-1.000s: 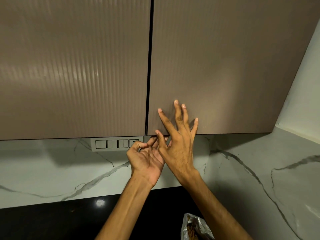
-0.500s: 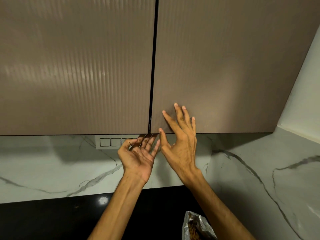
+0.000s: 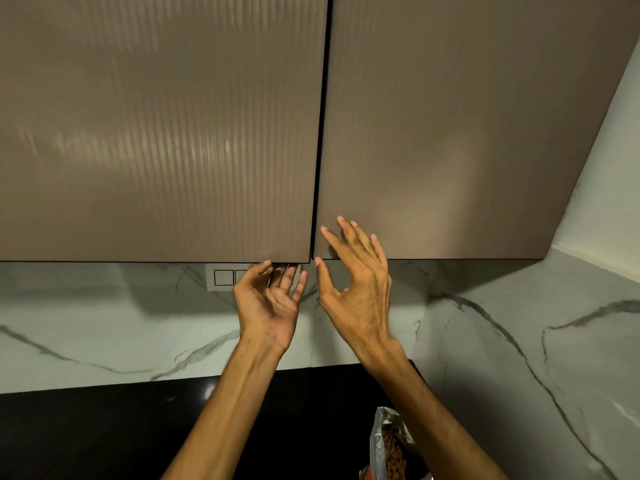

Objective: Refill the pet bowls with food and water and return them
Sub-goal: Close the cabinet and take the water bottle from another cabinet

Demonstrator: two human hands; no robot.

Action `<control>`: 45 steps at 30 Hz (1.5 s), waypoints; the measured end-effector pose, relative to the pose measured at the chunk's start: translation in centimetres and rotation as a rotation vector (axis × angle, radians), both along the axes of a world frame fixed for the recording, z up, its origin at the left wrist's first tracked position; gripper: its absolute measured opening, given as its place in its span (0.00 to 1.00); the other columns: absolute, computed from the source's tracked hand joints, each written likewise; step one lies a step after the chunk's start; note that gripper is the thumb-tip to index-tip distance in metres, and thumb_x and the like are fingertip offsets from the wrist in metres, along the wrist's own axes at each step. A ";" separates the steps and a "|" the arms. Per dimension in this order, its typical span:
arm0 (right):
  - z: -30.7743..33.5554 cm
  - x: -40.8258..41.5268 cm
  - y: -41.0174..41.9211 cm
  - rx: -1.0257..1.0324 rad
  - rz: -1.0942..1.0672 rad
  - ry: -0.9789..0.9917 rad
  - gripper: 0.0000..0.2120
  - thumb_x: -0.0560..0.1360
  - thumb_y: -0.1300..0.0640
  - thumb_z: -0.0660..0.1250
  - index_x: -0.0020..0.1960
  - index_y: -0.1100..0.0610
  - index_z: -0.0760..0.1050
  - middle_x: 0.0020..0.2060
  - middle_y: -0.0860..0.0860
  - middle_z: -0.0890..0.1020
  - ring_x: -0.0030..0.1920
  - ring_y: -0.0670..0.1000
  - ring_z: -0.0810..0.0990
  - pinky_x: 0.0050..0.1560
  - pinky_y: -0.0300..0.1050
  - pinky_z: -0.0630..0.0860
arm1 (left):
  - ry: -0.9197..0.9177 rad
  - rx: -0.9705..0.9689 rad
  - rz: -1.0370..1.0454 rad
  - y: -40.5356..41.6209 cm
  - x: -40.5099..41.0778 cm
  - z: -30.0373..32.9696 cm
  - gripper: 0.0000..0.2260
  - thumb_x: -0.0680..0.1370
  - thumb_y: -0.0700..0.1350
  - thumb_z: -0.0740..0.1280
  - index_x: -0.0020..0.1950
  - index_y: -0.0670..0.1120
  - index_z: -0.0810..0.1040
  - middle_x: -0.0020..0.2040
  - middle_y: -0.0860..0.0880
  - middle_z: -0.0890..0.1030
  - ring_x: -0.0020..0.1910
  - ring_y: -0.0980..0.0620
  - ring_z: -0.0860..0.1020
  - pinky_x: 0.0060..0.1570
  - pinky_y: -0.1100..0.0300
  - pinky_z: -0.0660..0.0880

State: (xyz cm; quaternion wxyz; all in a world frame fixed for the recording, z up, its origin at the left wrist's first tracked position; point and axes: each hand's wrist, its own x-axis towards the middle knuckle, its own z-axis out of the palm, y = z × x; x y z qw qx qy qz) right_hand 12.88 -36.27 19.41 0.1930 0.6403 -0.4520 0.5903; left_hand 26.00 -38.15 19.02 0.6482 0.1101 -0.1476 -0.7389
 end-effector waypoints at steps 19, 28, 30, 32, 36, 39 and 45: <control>1.7 3.8 7.9 0.097 0.149 -0.151 0.33 0.78 0.52 0.74 0.80 0.52 0.67 0.64 0.54 0.84 0.62 0.48 0.84 0.62 0.38 0.79 | -0.153 -0.001 -0.012 9.5 2.1 0.8 0.02 0.77 0.39 0.70 0.46 0.44 0.80 0.46 0.46 0.82 0.54 0.47 0.78 0.69 0.48 0.73; 3.0 5.1 10.4 0.118 0.336 -0.271 0.30 0.78 0.58 0.75 0.78 0.52 0.70 0.57 0.56 0.87 0.50 0.45 0.86 0.52 0.36 0.84 | -0.211 0.017 0.038 13.2 3.8 0.9 0.12 0.77 0.43 0.70 0.60 0.45 0.80 0.54 0.43 0.82 0.52 0.45 0.80 0.51 0.55 0.77; 3.3 5.4 11.1 0.102 0.395 -0.288 0.28 0.78 0.60 0.75 0.77 0.55 0.72 0.52 0.54 0.88 0.48 0.44 0.87 0.51 0.33 0.83 | -0.217 0.011 0.049 14.1 4.2 0.9 0.15 0.78 0.45 0.69 0.64 0.45 0.79 0.54 0.43 0.83 0.52 0.45 0.81 0.50 0.55 0.77; 3.5 5.6 11.7 0.095 0.448 -0.298 0.27 0.78 0.61 0.74 0.76 0.57 0.73 0.49 0.51 0.87 0.48 0.44 0.86 0.50 0.34 0.82 | -0.225 0.011 0.055 14.9 4.7 1.0 0.14 0.79 0.47 0.69 0.63 0.45 0.79 0.50 0.43 0.85 0.49 0.46 0.82 0.48 0.56 0.77; 3.8 6.0 12.8 0.099 0.537 -0.298 0.25 0.78 0.61 0.74 0.74 0.58 0.75 0.48 0.48 0.87 0.48 0.41 0.86 0.49 0.33 0.81 | -0.238 0.013 0.075 16.4 5.6 0.9 0.18 0.78 0.48 0.70 0.66 0.44 0.79 0.48 0.42 0.86 0.47 0.46 0.83 0.47 0.56 0.77; 3.9 6.6 13.6 0.095 0.591 -0.313 0.24 0.77 0.58 0.73 0.72 0.57 0.76 0.50 0.47 0.86 0.49 0.39 0.85 0.48 0.32 0.81 | -0.244 0.020 0.097 17.4 6.2 0.8 0.21 0.77 0.49 0.70 0.69 0.44 0.78 0.48 0.42 0.86 0.45 0.46 0.84 0.47 0.56 0.78; 3.9 7.8 15.0 0.078 0.697 -0.294 0.23 0.76 0.59 0.74 0.70 0.59 0.77 0.55 0.44 0.85 0.54 0.39 0.85 0.50 0.32 0.81 | -0.203 0.029 0.160 19.9 7.4 0.8 0.21 0.77 0.49 0.71 0.69 0.43 0.77 0.47 0.41 0.86 0.43 0.46 0.85 0.39 0.58 0.79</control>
